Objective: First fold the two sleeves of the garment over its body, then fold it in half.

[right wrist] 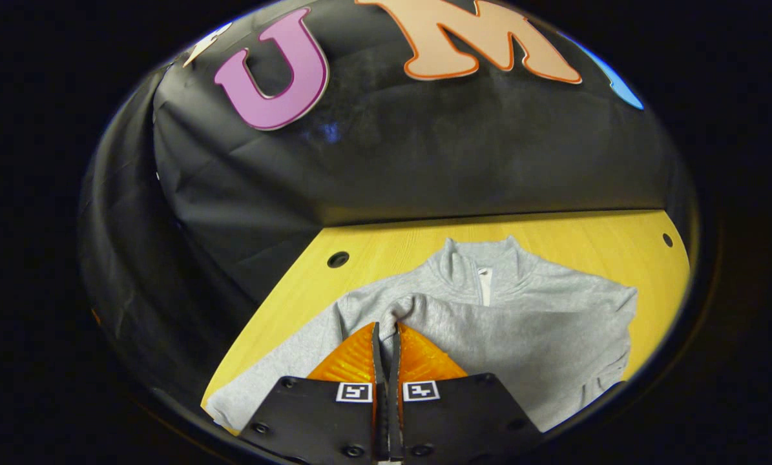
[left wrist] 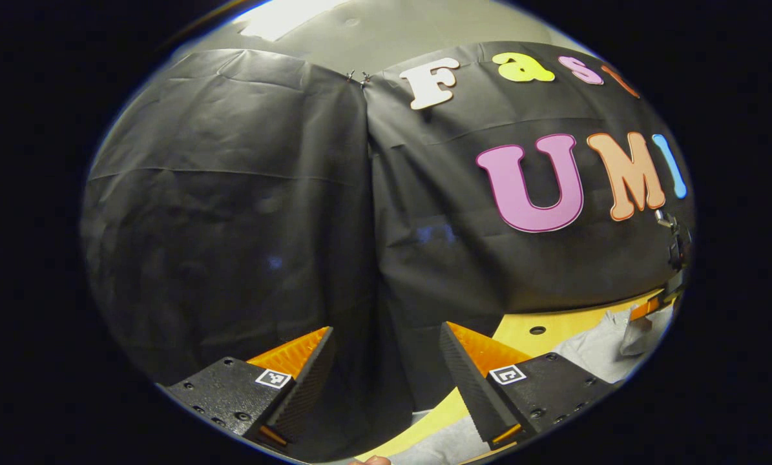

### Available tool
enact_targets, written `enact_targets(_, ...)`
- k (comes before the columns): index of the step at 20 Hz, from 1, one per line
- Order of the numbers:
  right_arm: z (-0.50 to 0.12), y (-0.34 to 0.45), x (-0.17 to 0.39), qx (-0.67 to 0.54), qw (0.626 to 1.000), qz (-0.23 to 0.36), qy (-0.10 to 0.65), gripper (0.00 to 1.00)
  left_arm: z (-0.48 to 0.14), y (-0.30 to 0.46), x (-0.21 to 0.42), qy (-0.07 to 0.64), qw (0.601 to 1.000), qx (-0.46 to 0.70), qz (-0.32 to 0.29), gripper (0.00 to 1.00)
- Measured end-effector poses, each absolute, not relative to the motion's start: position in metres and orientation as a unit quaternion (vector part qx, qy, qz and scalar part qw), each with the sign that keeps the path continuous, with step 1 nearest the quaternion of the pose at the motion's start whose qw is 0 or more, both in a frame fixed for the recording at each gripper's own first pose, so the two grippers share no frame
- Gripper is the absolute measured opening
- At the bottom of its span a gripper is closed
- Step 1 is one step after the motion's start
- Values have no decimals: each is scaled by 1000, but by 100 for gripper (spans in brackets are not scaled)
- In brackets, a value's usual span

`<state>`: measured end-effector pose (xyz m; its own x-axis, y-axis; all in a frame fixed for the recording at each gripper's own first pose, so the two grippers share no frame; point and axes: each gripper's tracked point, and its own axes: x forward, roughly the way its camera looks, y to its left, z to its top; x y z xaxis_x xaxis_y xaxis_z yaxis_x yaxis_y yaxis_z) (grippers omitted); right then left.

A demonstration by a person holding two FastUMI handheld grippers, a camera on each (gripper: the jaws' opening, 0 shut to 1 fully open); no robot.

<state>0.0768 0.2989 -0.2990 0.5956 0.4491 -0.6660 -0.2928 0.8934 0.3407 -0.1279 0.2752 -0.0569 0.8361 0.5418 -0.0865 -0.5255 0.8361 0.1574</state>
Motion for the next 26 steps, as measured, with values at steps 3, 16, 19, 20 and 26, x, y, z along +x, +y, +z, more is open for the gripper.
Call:
enact_targets(3,-328,314,69,85,876,202,429,4,-66,288,-138,74,952,62,291,95)
enact_targets(16,-282,321,60,87,899,226,365,99,-128,287,-136,127,960,14,250,95)
enact_targets(19,-261,305,60,67,915,225,330,98,-160,274,-136,165,960,-10,225,96)
enact_targets(20,-254,300,60,62,919,224,318,99,-170,271,-135,176,960,-15,220,100)
enact_targets(26,-220,267,59,23,938,218,268,99,-239,244,-143,257,947,-54,183,96)
